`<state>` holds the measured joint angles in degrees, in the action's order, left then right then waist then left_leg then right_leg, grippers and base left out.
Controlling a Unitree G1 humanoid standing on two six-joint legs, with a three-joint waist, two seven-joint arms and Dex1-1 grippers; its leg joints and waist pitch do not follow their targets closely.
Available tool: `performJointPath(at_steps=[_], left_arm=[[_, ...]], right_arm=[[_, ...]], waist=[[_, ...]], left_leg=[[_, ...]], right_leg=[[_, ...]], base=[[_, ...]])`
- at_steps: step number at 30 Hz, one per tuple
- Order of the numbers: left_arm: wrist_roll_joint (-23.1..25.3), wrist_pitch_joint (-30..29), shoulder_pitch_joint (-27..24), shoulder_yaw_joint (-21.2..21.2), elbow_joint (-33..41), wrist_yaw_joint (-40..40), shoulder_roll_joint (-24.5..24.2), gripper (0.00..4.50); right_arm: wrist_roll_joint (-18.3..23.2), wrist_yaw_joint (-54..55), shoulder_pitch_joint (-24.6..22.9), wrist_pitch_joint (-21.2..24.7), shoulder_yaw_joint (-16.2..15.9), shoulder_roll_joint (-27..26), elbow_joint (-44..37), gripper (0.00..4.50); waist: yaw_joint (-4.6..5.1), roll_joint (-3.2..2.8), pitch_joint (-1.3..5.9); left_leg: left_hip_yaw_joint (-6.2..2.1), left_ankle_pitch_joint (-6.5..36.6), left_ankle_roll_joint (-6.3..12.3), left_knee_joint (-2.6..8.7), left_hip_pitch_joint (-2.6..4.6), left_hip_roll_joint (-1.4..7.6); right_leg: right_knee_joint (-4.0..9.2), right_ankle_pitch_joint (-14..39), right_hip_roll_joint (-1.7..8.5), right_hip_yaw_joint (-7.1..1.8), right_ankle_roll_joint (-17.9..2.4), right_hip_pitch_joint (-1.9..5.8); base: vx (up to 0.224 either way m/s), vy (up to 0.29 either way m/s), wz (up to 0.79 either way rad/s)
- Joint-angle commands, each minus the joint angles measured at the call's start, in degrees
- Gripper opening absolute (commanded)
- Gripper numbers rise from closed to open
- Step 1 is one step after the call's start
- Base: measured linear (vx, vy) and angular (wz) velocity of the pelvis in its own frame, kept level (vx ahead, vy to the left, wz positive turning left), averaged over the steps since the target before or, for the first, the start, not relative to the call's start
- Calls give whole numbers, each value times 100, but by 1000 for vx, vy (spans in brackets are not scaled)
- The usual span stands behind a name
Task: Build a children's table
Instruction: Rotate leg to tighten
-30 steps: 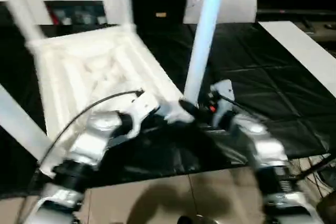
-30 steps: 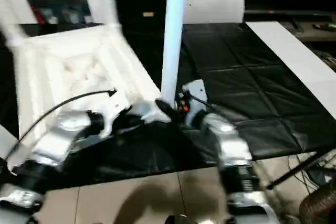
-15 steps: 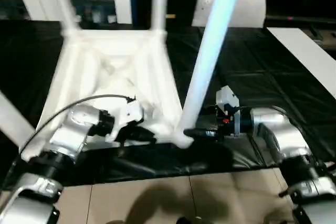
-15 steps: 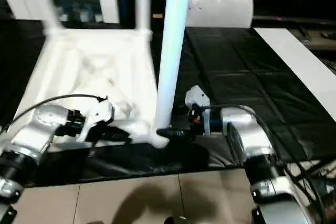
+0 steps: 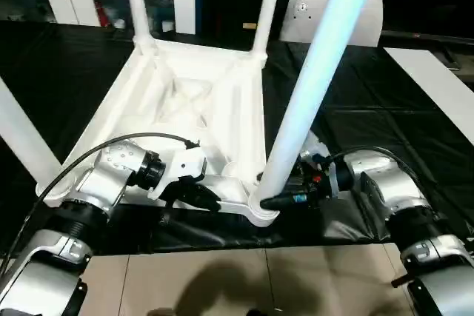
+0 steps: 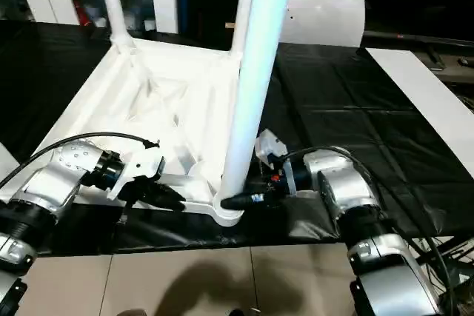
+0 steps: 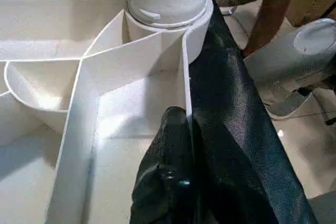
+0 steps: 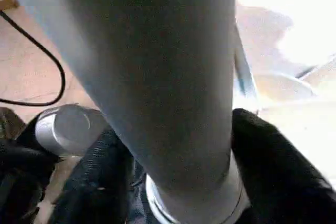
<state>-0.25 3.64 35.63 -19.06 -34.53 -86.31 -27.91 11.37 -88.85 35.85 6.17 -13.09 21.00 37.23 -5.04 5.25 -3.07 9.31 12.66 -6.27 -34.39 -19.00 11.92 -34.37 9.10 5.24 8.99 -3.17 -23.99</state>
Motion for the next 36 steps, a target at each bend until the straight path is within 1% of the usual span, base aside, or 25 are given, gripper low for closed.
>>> performJointPath(at_steps=[1, 8, 11, 12, 13, 14, 15, 16, 17, 18, 19, 20, 21, 22, 23, 25, 26, 28, 30, 31, 32, 33, 34, 35, 36], left_arm=[[95, 123, 61, -247, 3, -253, 67, 0], [109, 160, 68, -214, -84, -168, 92, 0], [95, 5, 54, -108, -81, 173, 173, 0], [151, -258, 26, 11, 34, 681, 268, 0], [164, -307, 15, 30, 68, 767, 282, 0], [113, -611, -38, 158, 252, 1106, 401, 0], [30, -873, -82, 272, 406, 1334, 513, 0], [-52, -1111, -120, 364, 548, 1499, 609, 0], [-114, -1363, -172, 474, 736, 1796, 772, 0], [-129, -1443, -190, 509, 802, 1904, 830, 0], [-164, -1668, -230, 601, 957, 2186, 983, 0], [-159, -1783, -244, 664, 1036, 2427, 1102, 0], [-158, -1804, -246, 675, 1050, 2471, 1124, 0], [-180, -2035, -265, 777, 1187, 2857, 1357, 0], [-196, -2190, -277, 846, 1278, 3130, 1514, 0], [-197, -2469, -284, 947, 1443, 3563, 1787, 0], [-171, -2669, -286, 1015, 1565, 3856, 1966, 0], [-102, -2911, -237, 1153, 1700, 4487, 2333, 0], [-44, -2944, -179, 1213, 1720, 4875, 2551, 0], [-32, -2978, -163, 1193, 1746, 4945, 2607, 0], [22, -2959, -147, 1139, 1741, 4987, 2606, 0], [40, -2937, -145, 1113, 1730, 4961, 2580, 0], [84, -2864, -143, 1058, 1685, 4889, 2491, 0], [103, -2856, -151, 1034, 1682, 4857, 2443, 0], [105, -2838, -166, 1024, 1685, 4799, 2388, 0]], right_arm=[[12, -94, 38, -16, -21, 52, 7, 249], [84, -142, -77, 42, -9, 15, -109, 212], [281, 187, -287, 312, 162, -128, -403, 208], [95, 1014, -465, 360, 243, -320, -585, 207], [41, 1187, -494, 359, 251, -357, -608, 206], [-111, 1874, -602, 445, 323, -549, -690, 206], [-187, 2349, -673, 547, 389, -704, -739, 205], [-197, 2649, -723, 644, 452, -835, -785, 204], [-219, 3165, -768, 834, 553, -1077, -835, 201], [-226, 3347, -781, 904, 590, -1167, -852, 200], [-242, 3794, -800, 1083, 680, -1395, -891, 200], [-264, 4112, -797, 1193, 745, -1559, -901, 198], [-268, 4170, -796, 1214, 757, -1589, -903, 197], [-299, 4733, -743, 1376, 867, -1890, -853, 196], [-291, 5088, -710, 1482, 944, -2087, -832, 196], [-321, 5625, -648, 1560, 1021, -2374, -790, 196], [-363, 5969, -599, 1599, 1065, -2537, -756, 196], [-449, 6633, -450, 1639, 1189, -2859, -600, 196], [-431, 7097, -315, 1642, 1382, -3084, -442, 196], [-458, 7215, -268, 1648, 1407, -3146, -409, 196], [-550, 7358, -236, 1585, 1406, -3176, -389, 196], [-551, 7366, -234, 1567, 1418, -3180, -389, 196], [-511, 7351, -240, 1534, 1472, -3179, -410, 231], [-468, 7339, -248, 1538, 1509, -3179, -436, 252], [-478, 7296, -268, 1510, 1492, -3142, -469, 252]], waist=[[38, -19, 402], [31, -38, 410], [16, -35, 408], [12, -70, 415], [32, -55, 386], [49, -65, 377], [82, -49, 349], [83, -90, 341], [146, -83, 322], [183, -80, 318], [247, -106, 340], [288, -112, 346], [388, -140, 350], [413, -200, 354], [495, -165, 342], [541, -156, 349], [555, -165, 357], [591, -163, 381], [597, -165, 416], [582, -157, 435], [575, -128, 444], [566, -115, 453], [548, -121, 467], [524, -125, 492], [498, -146, 483]], left_leg=[[32, 269, 402, 358, -80, 201], [24, 250, 368, 359, -80, 203], [23, 248, 349, 364, -77, 208], [15, 256, 336, 366, -73, 203], [10, 341, 256, 384, -58, 210], [7, 455, 211, 385, -61, 189], [10, 679, 76, 384, -39, 143], [8, 743, 31, 381, -27, 129], [-10, 873, -51, 383, -35, 122], [-12, 988, -52, 367, -31, 99], [-35, 1088, -62, 343, -47, 71], [-40, 1096, -68, 351, -49, 85], [-66, 1213, 7, 352, -26, 92], [-75, 1270, 21, 358, 8, 123], [-73, 1364, 52, 354, 4, 123], [-77, 1404, 82, 333, -10, 75], [-73, 1355, 92, 343, -9, 88], [-81, 1128, 131, 378, -36, 137], [-80, 722, 221, 401, -74, 166], [-78, 601, 264, 395, -77, 163], [-54, 417, 361, 383, -76, 153], [-45, 212, 461, 370, -130, 120], [-37, 74, 519, 359, -146, 109], [-24, -217, 666, 338, -132, 106], [-15, -422, 807, 329, -134, 99]], right_leg=[[369, 1793, 397, -447, -623, 427], [355, 1695, 391, -443, -658, 429], [359, 1650, 392, -450, -623, 432], [356, 1667, 400, -444, -632, 435], [393, 1801, 398, -443, -577, 404], [414, 2006, 400, -430, -523, 408], [528, 2735, 398, -393, -245, 396], [559, 2949, 402, -377, -147, 393], [614, 3294, 399, -331, 9, 387], [678, 3497, 392, -288, 109, 378], [713, 3655, 388, -232, 266, 406], [740, 3617, 383, -217, 284, 416], [817, 3542, 378, -141, 310, 417], [810, 3405, 388, -136, 234, 418], [834, 3329, 374, -98, 174, 397], [848, 3395, 370, -60, 235, 423], [835, 3334, 383, -87, 214, 427], [741, 2914, 391, -168, 6, 427], [587, 2158, 394, -285, -318, 429], [554, 1964, 390, -299, -386, 441], [493, 1666, 379, -346, -516, 420], [417, 1397, 375, -386, -610, 456], [389, 1209, 376, -400, -648, 469], [319, 781, 370, -418, -757, 465], [284, 500, 363, -431, -857, 459]], base=[[0, 0, 0], [0, 0, 0], [0, 0, 0], [0, 0, 0], [0, 0, 0], [0, 0, 0], [0, 0, 0], [0, 0, 0], [0, 0, 0], [0, 0, 0], [0, 0, 0], [0, 0, 0], [0, 0, 0], [0, 0, 0], [0, 0, 0], [0, 0, 0], [0, 0, 0], [0, 0, 0], [0, 0, 0], [52, 5, 6], [61, -8, 5], [61, -8, 5], [66, -17, 1], [57, -22, -2], [57, -22, -2]])
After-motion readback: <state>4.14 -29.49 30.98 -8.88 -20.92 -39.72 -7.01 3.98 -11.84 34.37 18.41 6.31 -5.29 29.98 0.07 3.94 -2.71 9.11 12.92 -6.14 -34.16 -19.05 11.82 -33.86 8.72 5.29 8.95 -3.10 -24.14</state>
